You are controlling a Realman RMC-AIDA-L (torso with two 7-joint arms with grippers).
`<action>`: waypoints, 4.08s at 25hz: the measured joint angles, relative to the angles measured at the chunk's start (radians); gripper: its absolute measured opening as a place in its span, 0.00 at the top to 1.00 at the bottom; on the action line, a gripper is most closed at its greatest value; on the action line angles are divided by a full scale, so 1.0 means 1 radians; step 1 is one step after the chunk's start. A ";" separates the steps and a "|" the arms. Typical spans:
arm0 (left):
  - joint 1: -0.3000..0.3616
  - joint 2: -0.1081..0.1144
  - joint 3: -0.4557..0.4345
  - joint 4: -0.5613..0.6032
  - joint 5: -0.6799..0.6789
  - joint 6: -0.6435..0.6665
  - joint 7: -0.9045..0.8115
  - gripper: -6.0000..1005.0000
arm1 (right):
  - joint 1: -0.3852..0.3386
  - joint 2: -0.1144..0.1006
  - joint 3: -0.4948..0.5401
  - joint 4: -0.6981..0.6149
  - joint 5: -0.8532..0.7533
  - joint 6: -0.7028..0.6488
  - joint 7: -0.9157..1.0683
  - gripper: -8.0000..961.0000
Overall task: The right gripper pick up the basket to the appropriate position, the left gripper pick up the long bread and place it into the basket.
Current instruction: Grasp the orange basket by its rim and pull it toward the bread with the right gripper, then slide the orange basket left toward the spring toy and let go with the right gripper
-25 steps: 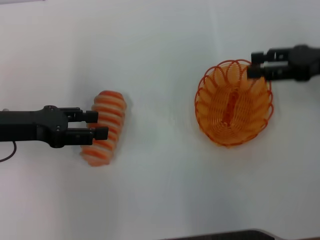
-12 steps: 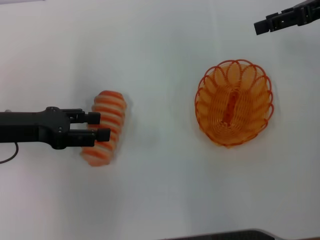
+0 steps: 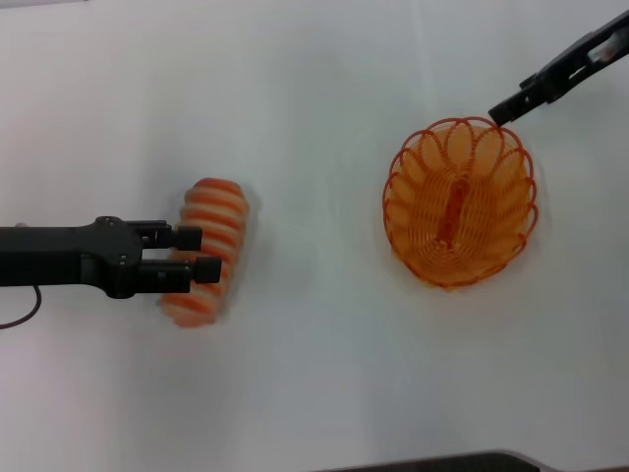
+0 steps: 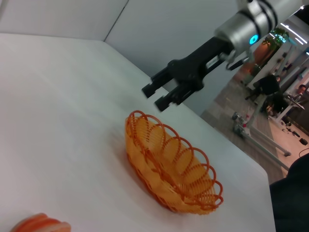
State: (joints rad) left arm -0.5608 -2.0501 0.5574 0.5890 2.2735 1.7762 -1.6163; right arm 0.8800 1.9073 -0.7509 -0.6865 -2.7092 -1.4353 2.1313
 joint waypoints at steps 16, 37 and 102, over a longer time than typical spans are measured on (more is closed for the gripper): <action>-0.002 -0.002 -0.002 0.000 -0.001 -0.009 -0.015 0.28 | 0.017 0.050 -0.114 0.090 -0.008 0.127 -0.033 0.25; 0.004 -0.004 -0.002 0.000 -0.001 -0.015 -0.015 0.28 | -0.025 0.035 -0.008 0.095 0.061 0.046 -0.035 0.83; -0.028 0.011 -0.028 0.000 -0.003 -0.078 -0.007 0.28 | -0.469 0.155 0.385 0.223 0.667 0.078 -0.107 0.36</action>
State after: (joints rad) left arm -0.5891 -2.0388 0.5292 0.5889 2.2703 1.6979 -1.6229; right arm 0.4108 2.0619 -0.3663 -0.4635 -2.0418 -1.3574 2.0243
